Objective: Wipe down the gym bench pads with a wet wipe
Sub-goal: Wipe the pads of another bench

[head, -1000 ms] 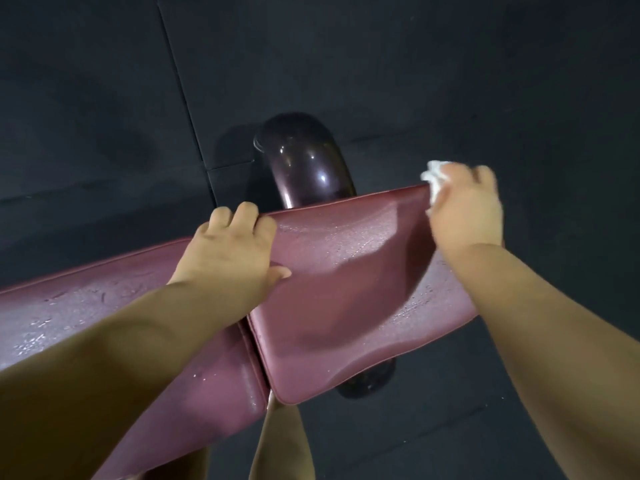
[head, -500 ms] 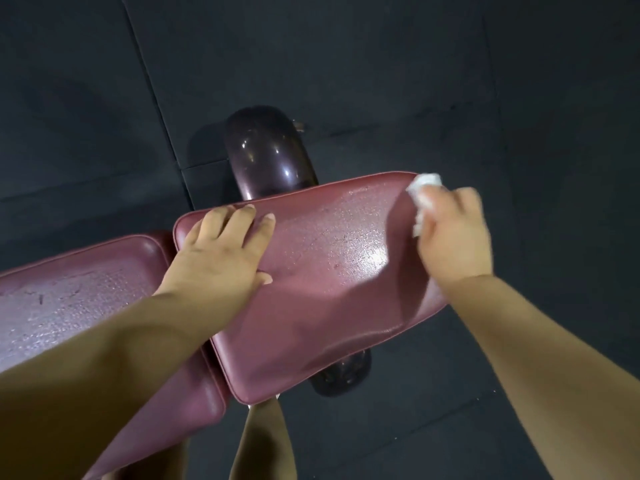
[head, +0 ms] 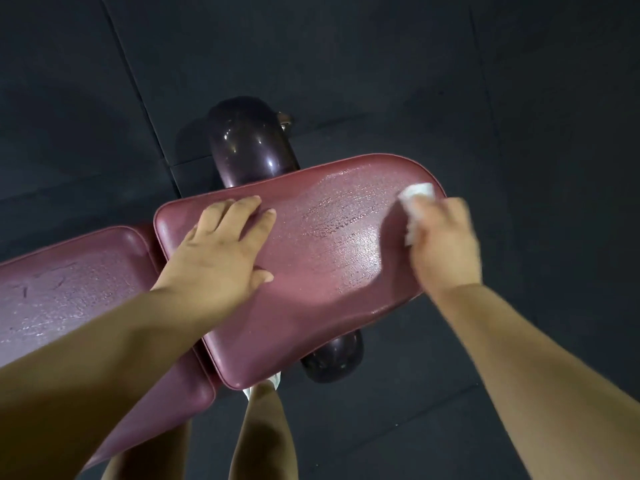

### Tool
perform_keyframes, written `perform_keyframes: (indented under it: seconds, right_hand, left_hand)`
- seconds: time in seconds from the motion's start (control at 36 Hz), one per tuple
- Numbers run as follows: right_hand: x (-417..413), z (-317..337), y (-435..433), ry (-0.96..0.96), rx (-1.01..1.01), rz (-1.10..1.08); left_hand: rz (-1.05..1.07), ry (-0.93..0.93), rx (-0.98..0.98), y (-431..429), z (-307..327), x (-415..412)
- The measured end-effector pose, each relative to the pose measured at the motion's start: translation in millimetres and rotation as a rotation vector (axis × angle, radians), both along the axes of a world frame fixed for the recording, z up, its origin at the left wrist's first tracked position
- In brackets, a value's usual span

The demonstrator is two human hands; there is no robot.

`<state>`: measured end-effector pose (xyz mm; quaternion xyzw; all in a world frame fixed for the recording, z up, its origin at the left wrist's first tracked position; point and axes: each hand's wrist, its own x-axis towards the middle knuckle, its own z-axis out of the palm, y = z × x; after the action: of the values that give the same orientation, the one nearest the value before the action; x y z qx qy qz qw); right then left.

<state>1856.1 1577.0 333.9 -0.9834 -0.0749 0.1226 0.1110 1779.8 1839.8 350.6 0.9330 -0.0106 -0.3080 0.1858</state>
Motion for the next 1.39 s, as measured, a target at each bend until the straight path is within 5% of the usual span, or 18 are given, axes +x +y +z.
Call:
perform_keyframes:
  seconds: [0.08,0.14,0.22,0.33,0.39,0.61,0.69,0.83,1.03,1.17,1.22,1.39]
  right_hand:
    - [9.3,-0.9,-20.9,-0.036,0.046,-0.453]
    - [-8.3,-7.8,-8.5,-0.084,0.048,-0.539]
    - [-58.4,-17.1,31.0,-0.105,0.134,-0.275]
    - [-90.2,-16.8,38.8,0.057,0.233,0.403]
    - [-73.4,-17.0,17.0,0.084,0.217,0.482]
    - [-20.7,-8.2,-22.2,-0.093,0.083,-0.397]
    - [-67.8,-12.7,12.1,-0.103,0.108,-0.394]
    - [-133.4,-11.3,32.0,0.069,0.195,0.251]
    - [-75.8,-7.3,-7.2,-0.084,0.164,-0.363]
    - [-101.7,-16.2,30.6,-0.158,0.110,-0.572]
    - [-136.2,-17.1,59.3,-0.129,0.178,-0.448]
    - [-198.3,-12.4,88.8,0.177,0.331,0.384]
  left_hand:
    - [-0.033,0.035,-0.016,-15.9,0.4,-2.6]
    - [-0.019,0.063,0.004,-24.7,-2.1,-6.6]
    - [0.019,0.074,0.025,-32.6,-5.5,-13.7]
    - [0.040,0.077,0.041,-36.3,-7.8,-16.2]
    - [0.045,0.081,0.043,-36.5,-7.9,-16.1]
    - [0.052,0.075,0.057,-38.5,-8.4,-17.6]
    - [0.046,0.077,0.063,-38.2,-7.9,-17.0]
    - [0.039,0.052,0.050,-34.6,-8.7,-16.2]
    - [0.026,-0.018,-0.010,-23.9,-9.2,-21.8]
    - [0.000,-0.069,0.005,-10.2,-3.6,-37.0]
    - [-0.002,-0.076,0.000,-2.1,-2.7,-47.6]
    - [-0.062,-0.100,-0.047,24.4,-13.4,-71.8]
